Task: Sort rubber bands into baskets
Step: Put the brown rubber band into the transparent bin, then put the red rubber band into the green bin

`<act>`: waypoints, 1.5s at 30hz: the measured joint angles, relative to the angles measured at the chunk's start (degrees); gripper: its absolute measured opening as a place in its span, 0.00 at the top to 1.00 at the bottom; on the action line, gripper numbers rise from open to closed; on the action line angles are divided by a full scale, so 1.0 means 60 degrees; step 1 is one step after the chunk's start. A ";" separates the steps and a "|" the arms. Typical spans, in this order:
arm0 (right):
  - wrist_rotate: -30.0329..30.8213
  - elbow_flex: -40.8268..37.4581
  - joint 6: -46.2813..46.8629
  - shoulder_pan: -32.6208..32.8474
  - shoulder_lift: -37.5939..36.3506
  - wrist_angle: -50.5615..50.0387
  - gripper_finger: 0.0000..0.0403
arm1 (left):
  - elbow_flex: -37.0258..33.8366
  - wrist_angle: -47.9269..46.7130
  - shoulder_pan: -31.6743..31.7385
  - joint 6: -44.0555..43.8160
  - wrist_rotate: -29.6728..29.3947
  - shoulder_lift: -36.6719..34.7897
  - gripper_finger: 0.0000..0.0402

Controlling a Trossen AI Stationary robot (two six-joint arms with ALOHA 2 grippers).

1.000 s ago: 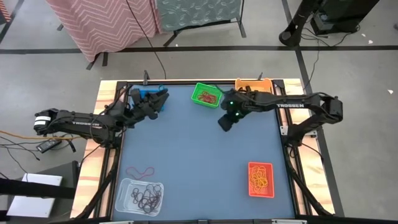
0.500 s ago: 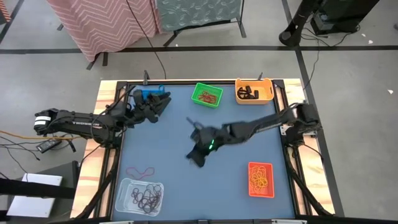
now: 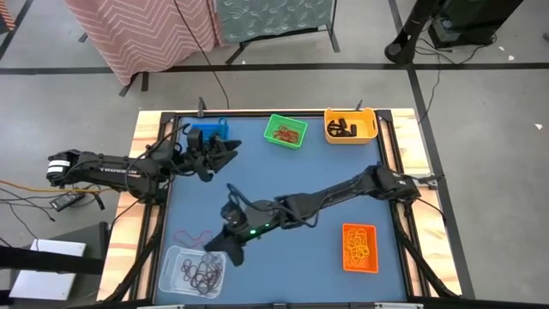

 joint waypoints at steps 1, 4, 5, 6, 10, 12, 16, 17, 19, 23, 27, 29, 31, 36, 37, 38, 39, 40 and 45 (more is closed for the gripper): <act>-0.0113 0.0305 0.0000 0.0000 0.0253 -0.0055 1.00 | 0.0000 -0.0001 0.0000 -0.0014 0.0001 0.0000 0.29; -0.0478 0.0982 0.0021 0.0000 0.1004 -0.0134 1.00 | 0.0000 0.0000 0.0000 -0.0080 0.0001 0.0000 0.29; -0.0589 0.1110 0.0060 0.0000 0.1212 -0.0149 1.00 | 0.0000 0.0000 0.0000 -0.0080 0.0001 0.0000 0.29; -0.0686 0.1220 0.0112 0.0006 0.1409 -0.0179 1.00 | 0.0000 0.0000 0.0000 -0.0080 0.0001 0.0000 0.29; -0.0686 0.1359 0.0178 0.0077 0.2041 -0.0020 1.00 | 0.0000 -0.0002 0.0000 -0.0080 0.0001 0.0000 0.29; -0.0651 0.1359 0.0175 0.0091 0.2319 -0.0048 0.99 | 0.0000 -0.0007 0.0000 -0.0080 0.0000 0.0000 0.29; -0.0641 0.1352 0.0279 0.0092 0.2716 -0.0064 0.92 | 0.0000 -0.0007 0.0000 -0.0082 -0.0003 0.0000 0.29; -0.0641 0.1352 0.0318 0.0091 0.2742 -0.0063 0.89 | 0.0000 -0.0007 0.0000 -0.0084 -0.0006 0.0000 0.29; -0.0606 0.1352 0.0139 0.0098 0.2745 -0.0231 0.80 | 0.0000 -0.0015 0.0000 -0.0099 -0.0007 0.0000 0.29; -0.0502 0.1352 -0.0630 0.0182 0.2688 -0.0456 0.59 | 0.0000 -0.0011 0.0000 -0.0341 -0.0015 0.0000 0.29; -0.1349 0.1352 -0.1241 0.0231 0.2491 -0.0454 0.40 | 0.0000 -0.0011 0.0000 -0.0468 -0.0016 0.0000 0.29; -0.2437 0.1356 -0.1257 0.0141 0.2309 -0.0620 0.33 | 0.0000 -0.0004 0.0000 -0.0503 -0.0010 0.0000 0.29; -0.3116 0.1356 -0.1107 0.0040 0.2074 -0.1294 0.31 | 0.0000 -0.0009 0.0002 -0.0503 0.0081 0.0000 0.29; -0.2491 0.1358 -0.2787 0.0046 0.0936 -0.5013 0.33 | 0.0000 -0.0343 0.0000 -0.0510 0.0172 0.0000 0.29; -0.2099 0.1359 -0.3203 0.0108 0.0670 -0.6012 0.34 | 0.0000 -0.0451 0.0000 -0.0507 0.0172 0.0004 0.29; -0.1665 0.1359 -0.3584 0.0159 0.0411 -0.7016 0.35 | 0.0000 -0.0511 0.0000 -0.0509 0.0176 0.0004 0.29; -0.1131 0.1359 -0.3953 0.0235 0.0186 -0.7886 0.36 | 0.0000 -0.0542 0.0000 -0.0510 0.0181 0.0004 0.29; -0.0517 0.1327 -0.4276 0.0322 -0.0046 -0.8831 0.38 | 0.0000 -0.0562 0.0000 -0.0520 0.0188 0.0004 0.29; 0.1283 -0.0186 -0.4369 0.0786 -0.1543 -1.2015 0.41 | 0.0000 -0.0704 0.0000 -0.0583 0.0251 0.0004 0.29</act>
